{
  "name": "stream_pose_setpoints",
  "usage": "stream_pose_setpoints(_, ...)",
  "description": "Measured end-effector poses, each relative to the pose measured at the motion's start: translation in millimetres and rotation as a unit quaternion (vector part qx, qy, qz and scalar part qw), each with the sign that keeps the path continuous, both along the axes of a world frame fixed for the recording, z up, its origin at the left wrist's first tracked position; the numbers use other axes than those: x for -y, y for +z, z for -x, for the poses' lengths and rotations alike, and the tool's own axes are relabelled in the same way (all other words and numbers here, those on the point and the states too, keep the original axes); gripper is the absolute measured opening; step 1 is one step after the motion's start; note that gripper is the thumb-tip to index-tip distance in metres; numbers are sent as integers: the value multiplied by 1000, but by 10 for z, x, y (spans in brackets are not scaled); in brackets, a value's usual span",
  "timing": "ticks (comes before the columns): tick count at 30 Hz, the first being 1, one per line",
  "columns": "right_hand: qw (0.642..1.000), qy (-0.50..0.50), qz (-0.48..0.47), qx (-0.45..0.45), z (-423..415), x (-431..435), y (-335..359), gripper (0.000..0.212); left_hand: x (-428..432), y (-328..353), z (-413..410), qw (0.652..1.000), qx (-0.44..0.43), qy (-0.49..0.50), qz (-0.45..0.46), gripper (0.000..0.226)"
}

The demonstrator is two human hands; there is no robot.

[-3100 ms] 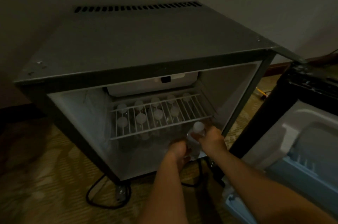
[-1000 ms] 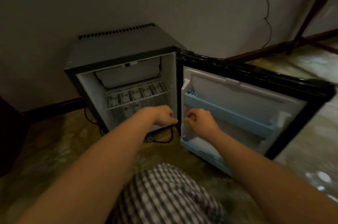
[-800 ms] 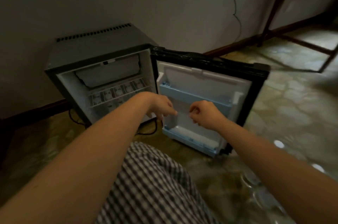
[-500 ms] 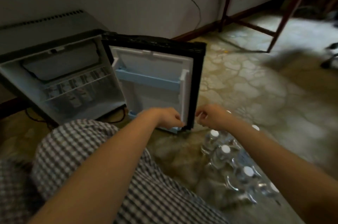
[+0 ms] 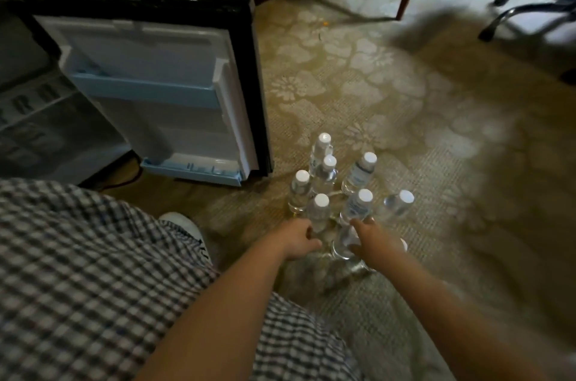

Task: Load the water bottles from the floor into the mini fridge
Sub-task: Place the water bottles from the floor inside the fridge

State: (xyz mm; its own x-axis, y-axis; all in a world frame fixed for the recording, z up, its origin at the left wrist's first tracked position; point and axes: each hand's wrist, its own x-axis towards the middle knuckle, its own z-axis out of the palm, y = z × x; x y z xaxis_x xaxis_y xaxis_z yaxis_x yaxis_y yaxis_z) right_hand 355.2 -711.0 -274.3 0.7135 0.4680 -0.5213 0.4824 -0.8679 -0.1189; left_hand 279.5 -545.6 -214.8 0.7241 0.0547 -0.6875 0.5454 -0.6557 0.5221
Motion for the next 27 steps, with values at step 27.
stream_pose_setpoints(27,891,53,-443,87,-163,-1431,1852,26,-1254,1099,-25,997,67,10,-42,71)
